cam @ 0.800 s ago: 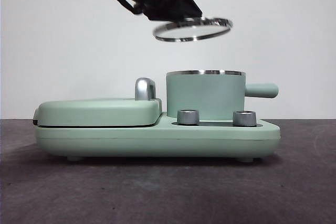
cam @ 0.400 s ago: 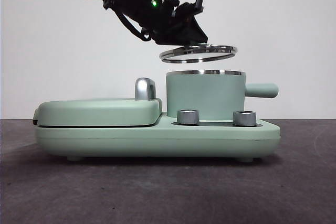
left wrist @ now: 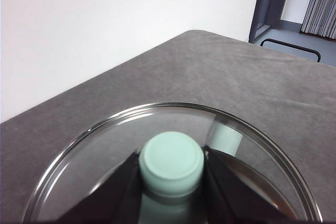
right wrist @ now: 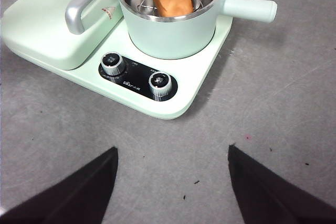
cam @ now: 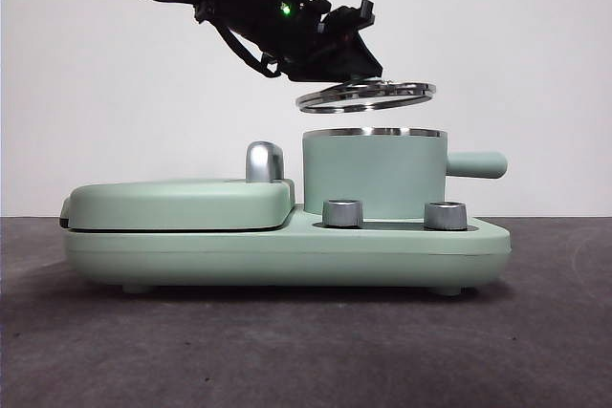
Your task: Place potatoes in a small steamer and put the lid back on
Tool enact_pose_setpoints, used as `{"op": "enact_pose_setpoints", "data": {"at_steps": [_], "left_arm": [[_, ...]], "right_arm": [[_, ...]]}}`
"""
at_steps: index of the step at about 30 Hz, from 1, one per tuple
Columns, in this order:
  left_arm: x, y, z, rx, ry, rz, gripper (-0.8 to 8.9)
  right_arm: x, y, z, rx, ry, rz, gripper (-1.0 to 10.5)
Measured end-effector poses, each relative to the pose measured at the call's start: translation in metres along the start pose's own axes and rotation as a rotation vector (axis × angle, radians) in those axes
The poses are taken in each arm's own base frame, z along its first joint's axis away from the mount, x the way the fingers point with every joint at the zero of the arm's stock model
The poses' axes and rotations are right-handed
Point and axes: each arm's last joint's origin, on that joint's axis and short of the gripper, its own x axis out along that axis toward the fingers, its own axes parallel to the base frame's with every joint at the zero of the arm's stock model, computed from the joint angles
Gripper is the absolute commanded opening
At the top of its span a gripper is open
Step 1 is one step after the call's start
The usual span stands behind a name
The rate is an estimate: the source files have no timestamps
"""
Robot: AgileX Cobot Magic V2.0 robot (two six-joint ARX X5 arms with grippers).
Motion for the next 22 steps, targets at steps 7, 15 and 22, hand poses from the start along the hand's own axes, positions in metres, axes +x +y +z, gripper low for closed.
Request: {"op": "enact_pose_setpoints", "data": {"at_steps": [7,15,22], "left_arm": [[0.006,-0.005,-0.006,-0.003,0.018,-0.016,0.12],[0.006,-0.008,-0.008,0.013,0.04,-0.023,0.13],[0.007,-0.008,-0.013,0.043,0.073,-0.028,0.13]], "right_arm": [[0.0,0.0,0.0,0.0,0.0,0.0,3.3],[0.0,0.0,0.0,0.0,0.0,0.0,3.3],[0.0,0.0,0.0,0.0,0.0,0.0,3.3]]}}
